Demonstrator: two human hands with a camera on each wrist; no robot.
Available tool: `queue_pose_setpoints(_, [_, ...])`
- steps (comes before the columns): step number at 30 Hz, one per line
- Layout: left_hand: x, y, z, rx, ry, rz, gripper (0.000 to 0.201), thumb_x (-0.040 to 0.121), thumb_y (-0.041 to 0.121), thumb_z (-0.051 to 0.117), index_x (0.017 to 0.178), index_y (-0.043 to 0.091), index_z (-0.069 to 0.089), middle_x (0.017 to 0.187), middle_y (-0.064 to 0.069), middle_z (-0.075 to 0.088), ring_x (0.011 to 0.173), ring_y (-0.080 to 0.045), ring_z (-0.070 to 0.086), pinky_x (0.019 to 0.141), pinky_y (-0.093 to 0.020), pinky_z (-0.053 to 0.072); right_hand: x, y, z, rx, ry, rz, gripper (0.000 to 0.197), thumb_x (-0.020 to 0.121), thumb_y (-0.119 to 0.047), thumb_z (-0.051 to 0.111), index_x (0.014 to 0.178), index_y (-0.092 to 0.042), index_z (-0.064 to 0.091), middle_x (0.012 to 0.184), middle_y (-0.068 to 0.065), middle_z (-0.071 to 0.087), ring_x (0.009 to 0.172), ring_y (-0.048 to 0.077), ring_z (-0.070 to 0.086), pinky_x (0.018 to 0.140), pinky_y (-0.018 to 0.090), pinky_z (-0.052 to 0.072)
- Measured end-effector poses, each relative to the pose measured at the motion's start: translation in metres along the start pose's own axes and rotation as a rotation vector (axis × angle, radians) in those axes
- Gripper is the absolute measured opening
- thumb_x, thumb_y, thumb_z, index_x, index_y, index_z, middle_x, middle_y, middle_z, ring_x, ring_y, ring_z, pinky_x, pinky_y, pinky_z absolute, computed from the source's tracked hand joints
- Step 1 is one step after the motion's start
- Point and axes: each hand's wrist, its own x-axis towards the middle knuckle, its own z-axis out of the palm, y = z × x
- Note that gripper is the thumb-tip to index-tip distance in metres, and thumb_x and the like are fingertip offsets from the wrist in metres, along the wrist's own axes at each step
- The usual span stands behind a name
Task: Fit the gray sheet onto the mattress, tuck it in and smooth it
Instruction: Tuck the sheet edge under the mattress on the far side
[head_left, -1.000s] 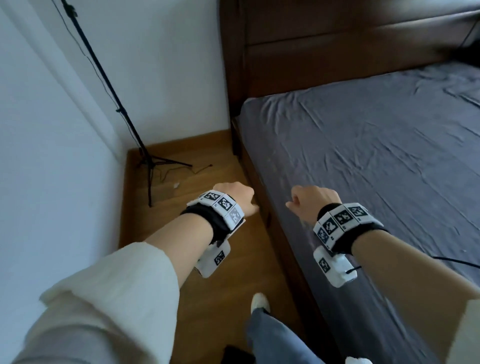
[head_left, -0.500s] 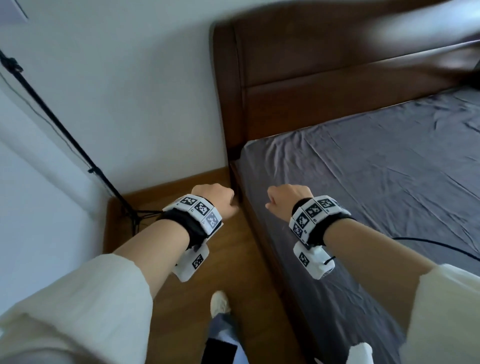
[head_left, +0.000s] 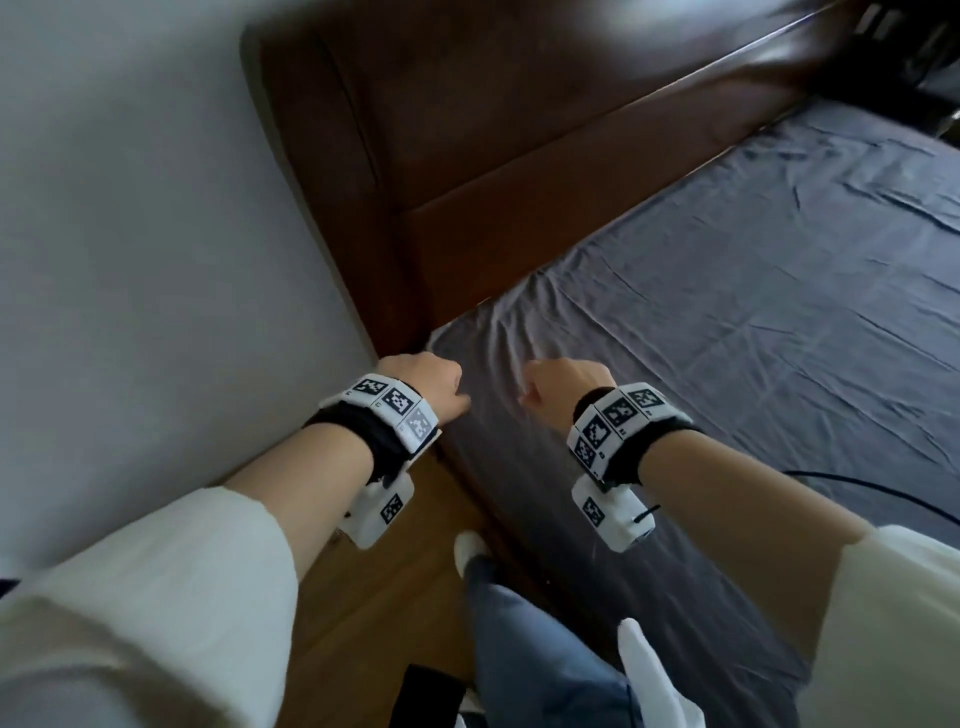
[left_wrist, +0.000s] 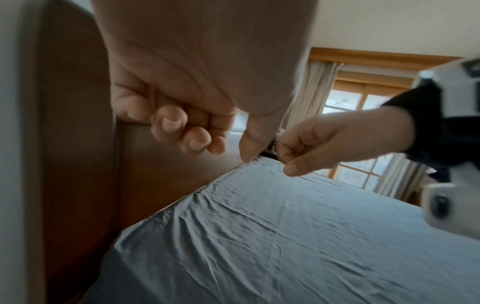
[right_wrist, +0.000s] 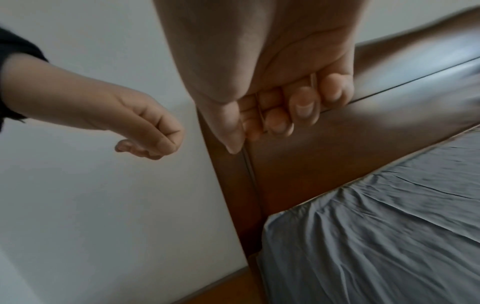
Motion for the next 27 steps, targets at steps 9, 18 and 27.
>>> queue_pose_setpoints(9, [0.159, -0.052, 0.001, -0.024, -0.13, 0.003, 0.028, 0.092, 0.046, 0.04, 0.098, 0.022, 0.054, 0.103, -0.007, 0.062, 0.096, -0.028, 0.06, 0.083, -0.035, 0.046, 0.17, 0.02, -0.01, 0.16, -0.112, 0.153, 0.027, 0.096, -0.035, 0.041, 0.111, -0.015, 0.051, 0.094, 0.004, 0.055, 0.077, 0.025, 0.049, 0.065, 0.031, 0.04])
queue_pose_setpoints(18, [0.298, -0.098, 0.103, -0.141, -0.385, -0.105, 0.027, 0.096, 0.036, 0.038, 0.103, 0.015, 0.053, 0.1, -0.007, 0.059, 0.083, -0.026, 0.053, 0.071, -0.032, 0.04, 0.269, 0.017, 0.109, 0.383, -0.331, 0.352, 0.033, 0.093, -0.037, 0.047, 0.117, -0.016, 0.05, 0.118, 0.005, 0.058, 0.107, 0.031, 0.058, 0.073, 0.034, 0.042])
queue_pose_setpoints(27, [0.393, -0.124, 0.193, -0.424, -0.352, -0.282, 0.044, 0.097, 0.039, 0.036, 0.122, 0.003, 0.044, 0.123, -0.021, 0.056, 0.112, -0.038, 0.054, 0.09, -0.042, 0.042, 0.328, -0.011, 0.209, 0.673, -0.129, 0.784, 0.044, 0.087, -0.038, 0.057, 0.119, -0.01, 0.045, 0.126, 0.008, 0.041, 0.124, 0.027, 0.041, 0.089, 0.041, 0.043])
